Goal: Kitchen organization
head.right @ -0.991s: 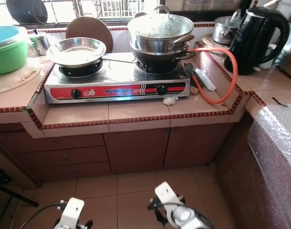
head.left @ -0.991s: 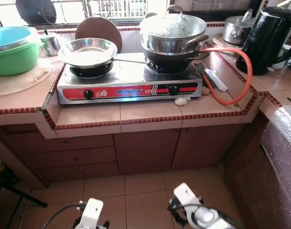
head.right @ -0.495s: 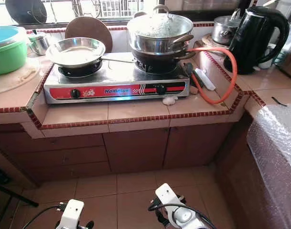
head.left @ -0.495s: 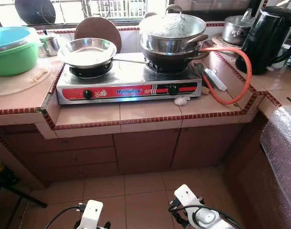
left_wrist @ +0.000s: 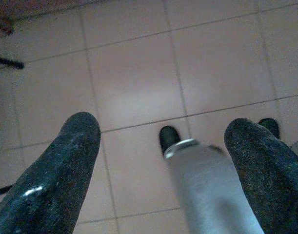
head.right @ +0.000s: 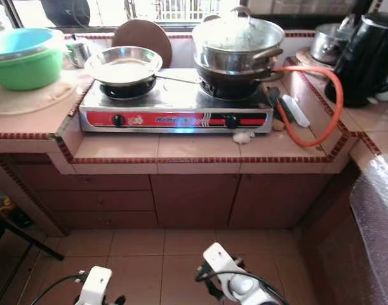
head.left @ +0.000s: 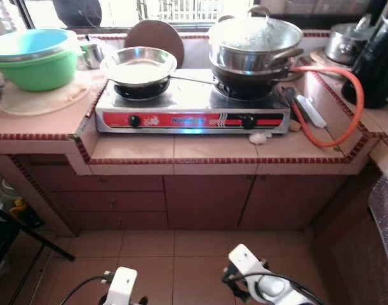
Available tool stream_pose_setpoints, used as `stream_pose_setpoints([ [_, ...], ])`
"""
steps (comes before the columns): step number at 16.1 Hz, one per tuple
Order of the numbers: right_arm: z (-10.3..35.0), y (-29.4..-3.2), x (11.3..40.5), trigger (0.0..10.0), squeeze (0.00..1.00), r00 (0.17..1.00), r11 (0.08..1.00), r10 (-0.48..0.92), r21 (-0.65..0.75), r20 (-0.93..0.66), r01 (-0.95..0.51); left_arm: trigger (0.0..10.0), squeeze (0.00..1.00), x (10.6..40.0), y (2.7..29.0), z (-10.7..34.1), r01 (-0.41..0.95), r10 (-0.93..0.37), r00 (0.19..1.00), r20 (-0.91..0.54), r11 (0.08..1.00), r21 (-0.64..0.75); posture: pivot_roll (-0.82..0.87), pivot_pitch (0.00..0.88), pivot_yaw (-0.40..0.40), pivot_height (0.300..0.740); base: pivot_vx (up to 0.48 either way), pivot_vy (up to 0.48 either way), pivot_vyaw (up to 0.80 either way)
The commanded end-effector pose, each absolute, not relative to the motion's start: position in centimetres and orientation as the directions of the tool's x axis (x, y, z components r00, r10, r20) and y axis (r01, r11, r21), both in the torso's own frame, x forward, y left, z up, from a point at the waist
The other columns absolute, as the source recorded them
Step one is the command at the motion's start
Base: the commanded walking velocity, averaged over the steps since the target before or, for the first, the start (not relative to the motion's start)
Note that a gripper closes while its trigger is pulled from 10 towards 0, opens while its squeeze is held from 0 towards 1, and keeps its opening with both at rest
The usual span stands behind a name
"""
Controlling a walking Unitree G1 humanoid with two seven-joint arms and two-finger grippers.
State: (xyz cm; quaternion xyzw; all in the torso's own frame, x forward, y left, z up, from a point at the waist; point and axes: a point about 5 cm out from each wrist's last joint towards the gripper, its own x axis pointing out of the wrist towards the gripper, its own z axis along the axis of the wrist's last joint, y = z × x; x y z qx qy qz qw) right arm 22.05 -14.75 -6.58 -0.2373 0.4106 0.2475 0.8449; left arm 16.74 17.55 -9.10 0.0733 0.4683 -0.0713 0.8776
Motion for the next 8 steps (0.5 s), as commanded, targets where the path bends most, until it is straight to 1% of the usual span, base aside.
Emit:
stream_pose_setpoints([
  [1,-6.65,-14.45,21.94,10.0,0.00,0.535,0.756,0.231,-0.196,-0.813,-0.625,10.0,0.00,16.48,17.91,-9.19,0.194,-0.050,0.543,-0.838,0.979,0.068,0.00,0.000,-0.011,0.740,0.000,0.000,0.00],
  [6,-6.88,-14.11,21.58,10.0,0.00,0.522,0.749,0.235,-0.190,-0.820,-0.635,10.0,0.00,16.57,17.84,-9.18,0.166,-0.036,0.545,-0.838,0.984,0.066,0.01,0.000,-0.015,0.740,0.000,0.000,0.00],
  [8,-6.80,-13.76,21.70,10.0,0.00,0.522,0.739,0.245,-0.191,-0.817,-0.646,10.0,0.00,16.62,17.90,-9.16,0.160,-0.030,0.543,-0.839,0.985,0.068,0.02,0.000,-0.016,0.740,0.000,0.356,0.00],
])
